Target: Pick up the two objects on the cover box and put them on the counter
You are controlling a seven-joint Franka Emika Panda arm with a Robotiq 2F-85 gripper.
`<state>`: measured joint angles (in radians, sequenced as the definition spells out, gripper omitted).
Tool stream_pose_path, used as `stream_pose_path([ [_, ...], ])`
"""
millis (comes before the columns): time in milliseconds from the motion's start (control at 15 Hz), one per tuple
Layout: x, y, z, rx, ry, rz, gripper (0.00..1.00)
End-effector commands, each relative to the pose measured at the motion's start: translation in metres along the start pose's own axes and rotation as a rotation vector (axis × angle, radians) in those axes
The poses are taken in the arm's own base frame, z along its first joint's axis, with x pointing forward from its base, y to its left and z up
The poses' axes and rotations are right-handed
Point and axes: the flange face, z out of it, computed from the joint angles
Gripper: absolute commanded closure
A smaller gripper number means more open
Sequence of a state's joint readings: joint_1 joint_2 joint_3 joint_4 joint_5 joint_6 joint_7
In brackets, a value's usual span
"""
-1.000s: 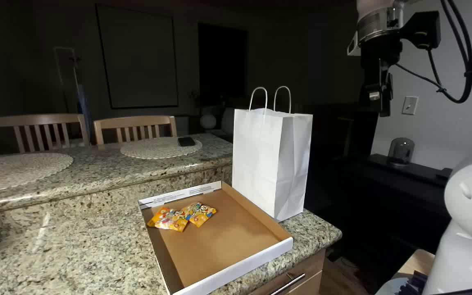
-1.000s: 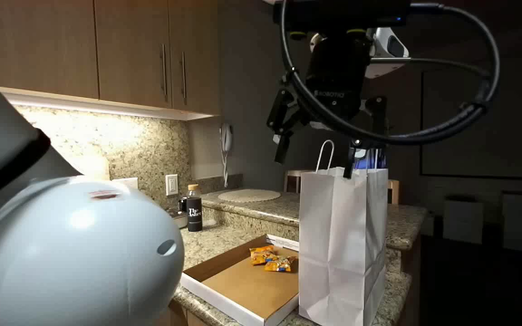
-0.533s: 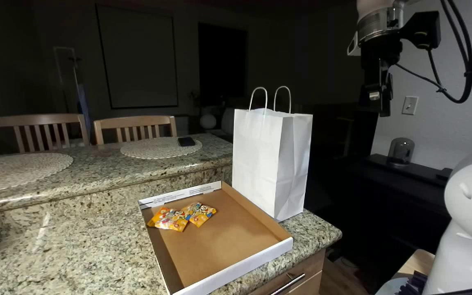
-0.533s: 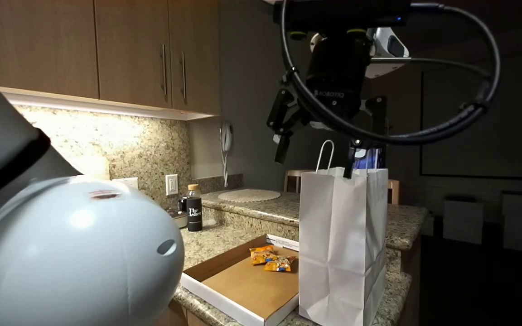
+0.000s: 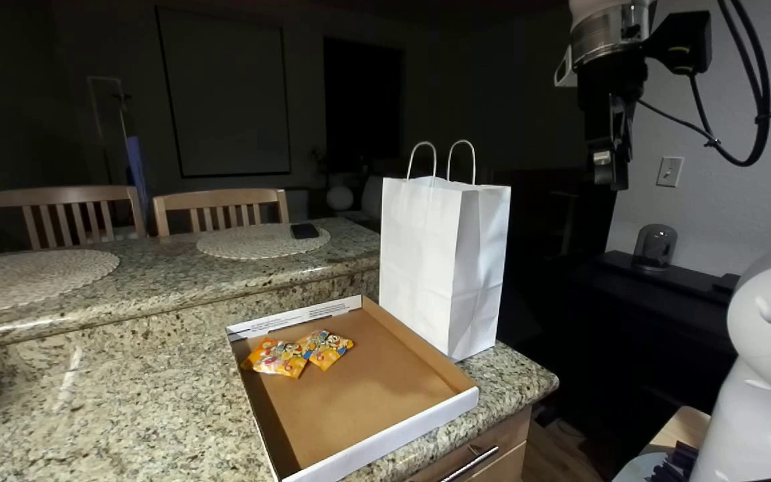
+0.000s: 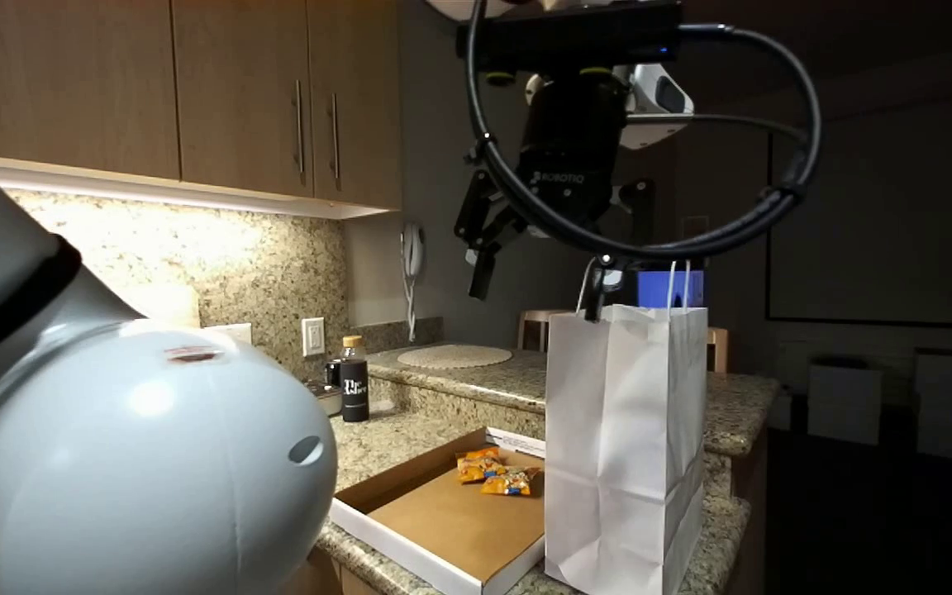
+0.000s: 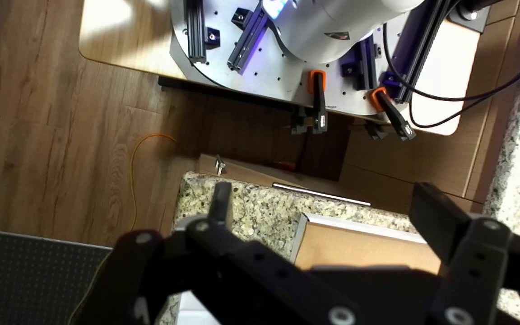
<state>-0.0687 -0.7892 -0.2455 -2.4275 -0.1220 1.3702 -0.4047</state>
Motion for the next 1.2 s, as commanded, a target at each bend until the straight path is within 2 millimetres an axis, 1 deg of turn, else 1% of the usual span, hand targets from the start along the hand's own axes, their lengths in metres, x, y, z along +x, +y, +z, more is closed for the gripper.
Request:
stream_pose_path([
  [0, -0.013, -0.052, -0.005, -0.031, 0.056, -0.068, 0.00],
  [67, -0.014, -0.066, -0.010, -0.046, 0.053, -0.107, 0.00],
  [200, -0.007, -0.099, -0.020, -0.078, -0.019, -0.212, 0.00],
  [333, 0.005, -0.133, -0.024, -0.105, -0.022, -0.262, 0.00],
  [533, 0.038, -0.178, -0.027, -0.137, 0.041, -0.317, 0.00],
  [600, 0.054, -0.192, -0.024, -0.137, 0.080, -0.326, 0.00],
  [733, 0.083, -0.216, -0.020, -0.121, 0.232, -0.303, 0.00],
  [867, 0.105, -0.234, -0.017, -0.125, 0.360, -0.289, 0.00],
  [933, 0.114, -0.239, -0.011, -0.135, 0.416, -0.287, 0.00],
  [1000, 0.125, -0.241, 0.000, -0.156, 0.453, -0.287, 0.00],
  [1067, 0.134, -0.238, 0.006, -0.160, 0.462, -0.276, 0.00],
  [1133, 0.124, -0.239, -0.008, -0.162, 0.429, -0.302, 0.00],
])
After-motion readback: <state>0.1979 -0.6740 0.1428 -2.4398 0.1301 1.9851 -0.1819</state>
